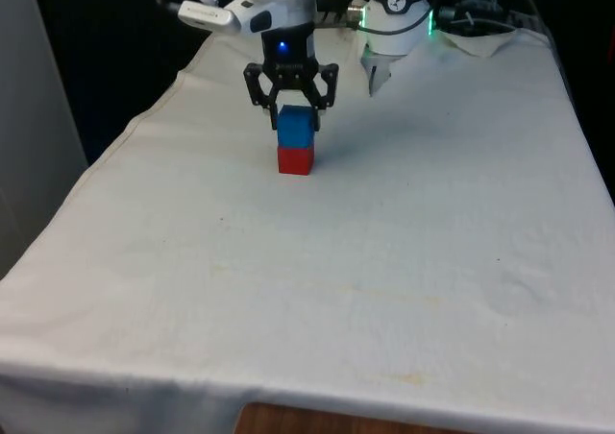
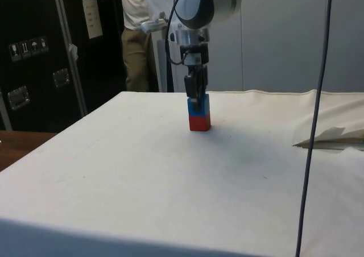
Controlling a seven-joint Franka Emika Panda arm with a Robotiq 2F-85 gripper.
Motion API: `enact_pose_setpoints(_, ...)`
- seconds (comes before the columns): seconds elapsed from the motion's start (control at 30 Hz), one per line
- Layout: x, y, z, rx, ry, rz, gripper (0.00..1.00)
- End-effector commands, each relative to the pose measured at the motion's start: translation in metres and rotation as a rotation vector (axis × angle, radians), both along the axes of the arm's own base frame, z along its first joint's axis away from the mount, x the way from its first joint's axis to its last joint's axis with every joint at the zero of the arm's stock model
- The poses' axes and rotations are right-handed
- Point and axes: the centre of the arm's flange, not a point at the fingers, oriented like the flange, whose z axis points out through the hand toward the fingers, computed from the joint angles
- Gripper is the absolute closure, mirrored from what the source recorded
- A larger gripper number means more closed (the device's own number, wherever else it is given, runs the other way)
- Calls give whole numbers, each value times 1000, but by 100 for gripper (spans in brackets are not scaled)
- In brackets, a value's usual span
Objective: Stack the two cubes.
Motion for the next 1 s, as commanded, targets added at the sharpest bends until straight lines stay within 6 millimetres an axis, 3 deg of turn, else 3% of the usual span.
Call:
enact_pose_setpoints(0.0, 1, 0, 0, 2, -4, -3, 66)
enact_pose_setpoints(0.07, 0, 0, 0, 0, 0, 0, 47)
enact_pose_setpoints(0.1, 0, -1, 0, 2, -3, -3, 47)
enact_pose_setpoints(0.17, 0, -1, 0, 1, -2, -4, 13)
enact_pose_setpoints(0.23, 0, -2, 0, 1, -2, -5, 0)
enact_pose_setpoints(0.43, 0, -2, 0, 1, -1, -5, 0)
enact_pose_setpoints(0.97, 21, 5, 50, 23, -17, 17, 0)
